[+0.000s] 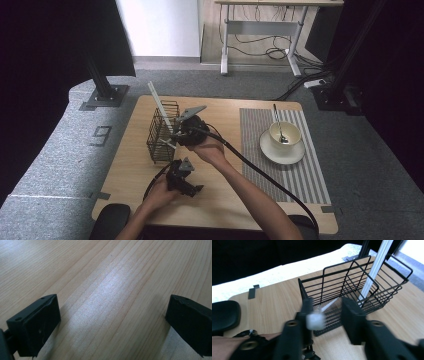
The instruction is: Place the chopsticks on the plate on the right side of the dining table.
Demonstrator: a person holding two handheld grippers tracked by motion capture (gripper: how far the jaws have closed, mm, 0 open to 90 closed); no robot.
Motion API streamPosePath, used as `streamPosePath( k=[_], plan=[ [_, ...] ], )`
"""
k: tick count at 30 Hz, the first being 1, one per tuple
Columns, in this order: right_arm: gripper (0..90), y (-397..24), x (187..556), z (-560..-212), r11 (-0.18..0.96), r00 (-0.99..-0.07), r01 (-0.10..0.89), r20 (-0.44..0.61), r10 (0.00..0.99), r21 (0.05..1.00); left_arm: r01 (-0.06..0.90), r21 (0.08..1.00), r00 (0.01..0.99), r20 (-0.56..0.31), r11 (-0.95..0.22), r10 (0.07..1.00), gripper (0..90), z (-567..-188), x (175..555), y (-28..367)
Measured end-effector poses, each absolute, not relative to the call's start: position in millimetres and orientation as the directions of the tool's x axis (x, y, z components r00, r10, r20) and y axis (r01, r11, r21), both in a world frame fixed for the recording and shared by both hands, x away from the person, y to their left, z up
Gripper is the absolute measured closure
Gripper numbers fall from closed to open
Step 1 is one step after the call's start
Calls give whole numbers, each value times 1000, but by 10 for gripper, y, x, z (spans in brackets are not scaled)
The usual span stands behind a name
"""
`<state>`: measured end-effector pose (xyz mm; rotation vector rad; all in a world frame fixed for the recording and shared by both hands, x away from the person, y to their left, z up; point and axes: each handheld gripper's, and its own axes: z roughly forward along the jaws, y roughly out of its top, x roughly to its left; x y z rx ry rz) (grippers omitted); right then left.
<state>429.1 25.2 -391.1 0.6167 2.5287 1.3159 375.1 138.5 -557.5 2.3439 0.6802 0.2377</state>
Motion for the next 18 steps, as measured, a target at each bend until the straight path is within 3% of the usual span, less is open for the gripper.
streamPosePath(
  k=[3, 18],
  plan=[
    [808, 268, 4271, -3897, 510, -886, 248, -20, 463, 824, 409, 655, 847, -12, -636, 532, 0, -5574, 3750, 1386],
    [819, 167, 4227, -3754, 495, -888, 251, -6, 460, 832, 409, 657, 846, -12, -634, 533, 0, -5576, 3749, 1385]
  ],
)
